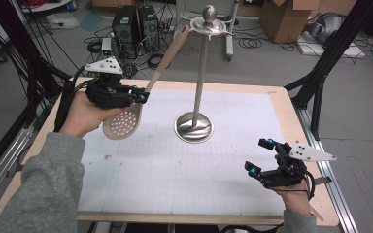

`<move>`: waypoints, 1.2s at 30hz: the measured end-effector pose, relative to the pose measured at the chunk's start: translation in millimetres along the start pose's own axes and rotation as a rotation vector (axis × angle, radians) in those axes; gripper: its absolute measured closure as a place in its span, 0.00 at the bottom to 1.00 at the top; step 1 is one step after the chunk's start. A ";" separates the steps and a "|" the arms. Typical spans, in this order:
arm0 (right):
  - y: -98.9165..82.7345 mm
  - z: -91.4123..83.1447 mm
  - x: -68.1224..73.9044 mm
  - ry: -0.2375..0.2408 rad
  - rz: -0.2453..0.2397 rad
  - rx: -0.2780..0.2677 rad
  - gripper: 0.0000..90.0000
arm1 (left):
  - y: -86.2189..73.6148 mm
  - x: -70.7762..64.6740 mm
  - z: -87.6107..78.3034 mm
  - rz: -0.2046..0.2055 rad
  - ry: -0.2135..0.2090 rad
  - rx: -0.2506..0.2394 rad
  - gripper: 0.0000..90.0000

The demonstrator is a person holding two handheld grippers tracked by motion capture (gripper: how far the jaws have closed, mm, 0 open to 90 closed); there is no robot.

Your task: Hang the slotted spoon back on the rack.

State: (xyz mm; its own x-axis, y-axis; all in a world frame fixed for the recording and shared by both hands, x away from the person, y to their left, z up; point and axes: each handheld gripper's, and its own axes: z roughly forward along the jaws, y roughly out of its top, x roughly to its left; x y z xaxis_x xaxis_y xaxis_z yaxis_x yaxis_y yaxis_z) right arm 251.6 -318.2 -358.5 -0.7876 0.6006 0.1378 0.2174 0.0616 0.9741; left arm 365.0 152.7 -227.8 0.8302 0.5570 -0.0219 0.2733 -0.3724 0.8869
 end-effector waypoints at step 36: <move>-2.2 -0.7 -3.2 -0.003 0.009 0.002 0.01 | 3.4 -5.6 65.3 -0.019 0.002 0.050 0.86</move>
State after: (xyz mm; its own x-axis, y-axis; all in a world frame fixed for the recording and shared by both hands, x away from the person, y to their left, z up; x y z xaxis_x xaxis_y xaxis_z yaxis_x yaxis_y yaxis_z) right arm 253.2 -320.8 -360.9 -0.7835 0.6039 0.1464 0.2263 0.0579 0.9723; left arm 393.0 99.8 -254.8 0.8238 0.5657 -0.0376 0.3129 -0.3983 0.8622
